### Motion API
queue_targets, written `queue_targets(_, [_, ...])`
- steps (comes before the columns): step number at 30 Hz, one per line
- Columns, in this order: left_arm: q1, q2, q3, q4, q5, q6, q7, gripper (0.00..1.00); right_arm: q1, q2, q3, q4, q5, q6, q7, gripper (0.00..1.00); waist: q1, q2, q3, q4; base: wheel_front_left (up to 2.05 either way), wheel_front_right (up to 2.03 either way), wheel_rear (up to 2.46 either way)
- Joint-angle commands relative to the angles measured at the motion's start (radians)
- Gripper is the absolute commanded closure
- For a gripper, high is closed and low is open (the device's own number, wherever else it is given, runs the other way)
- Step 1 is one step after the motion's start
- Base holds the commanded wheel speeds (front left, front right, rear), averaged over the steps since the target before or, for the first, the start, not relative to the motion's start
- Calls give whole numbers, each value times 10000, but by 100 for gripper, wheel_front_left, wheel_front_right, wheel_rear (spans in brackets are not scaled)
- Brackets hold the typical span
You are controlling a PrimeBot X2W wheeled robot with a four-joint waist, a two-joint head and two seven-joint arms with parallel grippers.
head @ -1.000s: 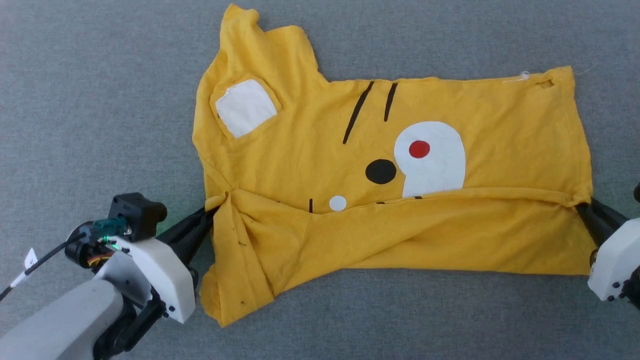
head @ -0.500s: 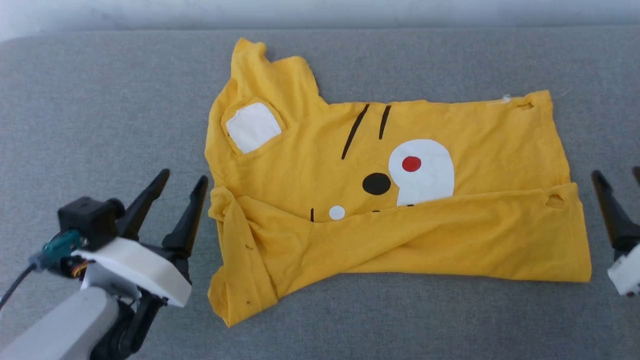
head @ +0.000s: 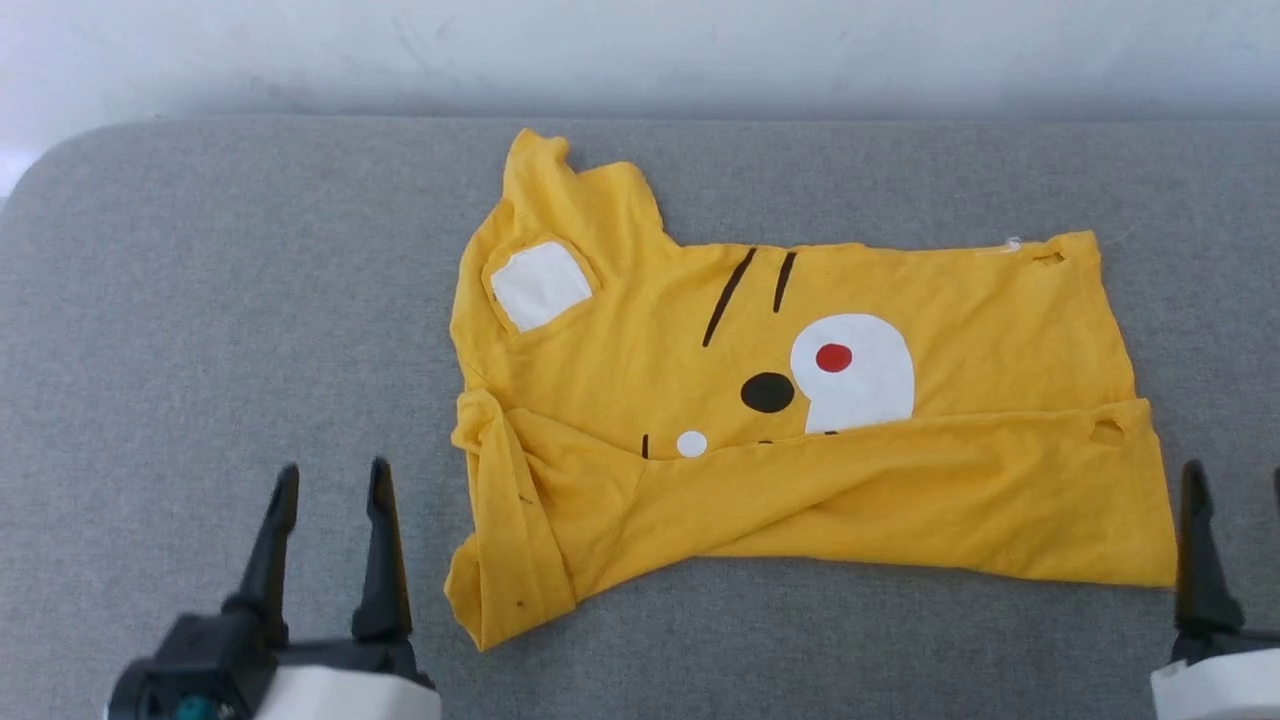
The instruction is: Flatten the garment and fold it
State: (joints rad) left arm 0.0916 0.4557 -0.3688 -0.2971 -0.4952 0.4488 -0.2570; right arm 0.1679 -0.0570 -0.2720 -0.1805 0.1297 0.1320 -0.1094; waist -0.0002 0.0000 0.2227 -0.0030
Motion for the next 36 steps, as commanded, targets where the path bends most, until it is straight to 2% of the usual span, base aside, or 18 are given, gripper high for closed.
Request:
queue_targets(1, [236,-256,204,134,272,-159,-46,0,85,40,53,154,-22,-13,-154,0,2,0,-66,-8,0,0,0])
queue_targets(5, [821,-1123,706,549,772,-779,-46,0,132,62,194,673,277,-13,-469,0,2,0,-193,-25,0,0,0])
queue_targets(8, [1001,-1388,934,802,995,-1257,-46,0,73,65,181,857,346,-13,-538,0,2,0,-259,-20,0,0,0])
queue_targets(12, [944,-1188,738,1036,1043,-1744,151,0,-2,66,140,905,330,-13,-500,0,2,0,-291,5,0,0,0])
queue_targets(18, [537,-582,105,443,985,-2222,2081,0,-52,67,321,959,421,-13,-324,0,2,0,-97,44,0,0,0])
queue_targets(23, [263,-440,-326,205,877,-2360,3348,0,-146,67,510,1110,507,-13,-249,0,2,0,142,-21,0,0,0])
queue_targets(30, [-80,-466,-601,840,627,-2557,4110,0,-333,67,682,1301,494,-13,-198,0,2,0,471,-127,0,0,0])
queue_targets(36, [-194,-612,-387,1531,339,-2046,4914,0,-450,68,746,1281,440,-13,-128,0,2,0,704,-243,0,0,0])
